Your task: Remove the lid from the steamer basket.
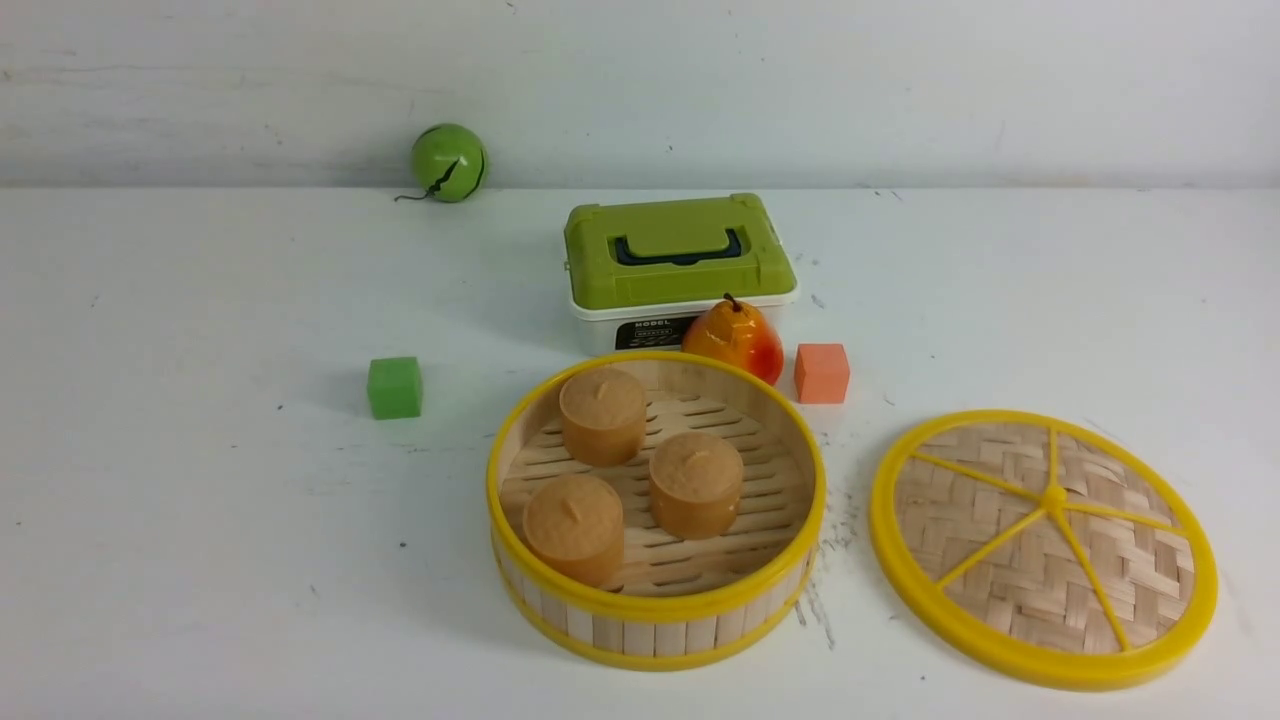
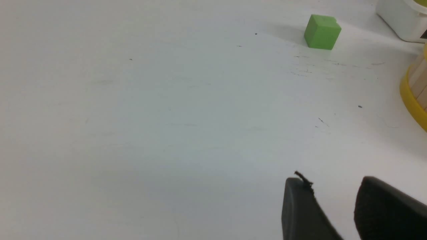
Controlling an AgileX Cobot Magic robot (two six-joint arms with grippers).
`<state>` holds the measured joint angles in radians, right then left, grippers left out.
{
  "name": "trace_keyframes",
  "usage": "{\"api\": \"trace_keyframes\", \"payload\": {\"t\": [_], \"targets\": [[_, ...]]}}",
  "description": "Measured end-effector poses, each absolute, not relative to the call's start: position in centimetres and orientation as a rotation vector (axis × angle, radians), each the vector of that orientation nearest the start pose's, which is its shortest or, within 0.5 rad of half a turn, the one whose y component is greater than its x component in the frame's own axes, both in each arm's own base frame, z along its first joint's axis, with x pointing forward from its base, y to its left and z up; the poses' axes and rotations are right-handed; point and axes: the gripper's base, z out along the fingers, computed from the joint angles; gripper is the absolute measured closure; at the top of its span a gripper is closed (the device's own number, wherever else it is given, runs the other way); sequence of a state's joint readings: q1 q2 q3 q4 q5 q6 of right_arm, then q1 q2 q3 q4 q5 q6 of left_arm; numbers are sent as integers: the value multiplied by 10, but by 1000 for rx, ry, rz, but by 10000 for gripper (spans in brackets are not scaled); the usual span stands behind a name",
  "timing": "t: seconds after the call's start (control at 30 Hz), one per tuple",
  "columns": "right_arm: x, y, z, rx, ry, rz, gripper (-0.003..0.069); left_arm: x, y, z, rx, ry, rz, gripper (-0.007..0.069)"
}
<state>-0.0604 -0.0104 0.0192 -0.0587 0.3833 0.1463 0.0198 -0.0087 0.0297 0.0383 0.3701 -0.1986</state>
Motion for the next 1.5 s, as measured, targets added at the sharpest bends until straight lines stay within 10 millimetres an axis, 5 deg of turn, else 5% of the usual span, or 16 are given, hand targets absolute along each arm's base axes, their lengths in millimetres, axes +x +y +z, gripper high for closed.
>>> {"api": "trace_keyframes", "payload": {"t": [1.5], "targets": [[52,-5,173,157,1868,0,641,53,2,170,-181,1867,-85,385]]}}
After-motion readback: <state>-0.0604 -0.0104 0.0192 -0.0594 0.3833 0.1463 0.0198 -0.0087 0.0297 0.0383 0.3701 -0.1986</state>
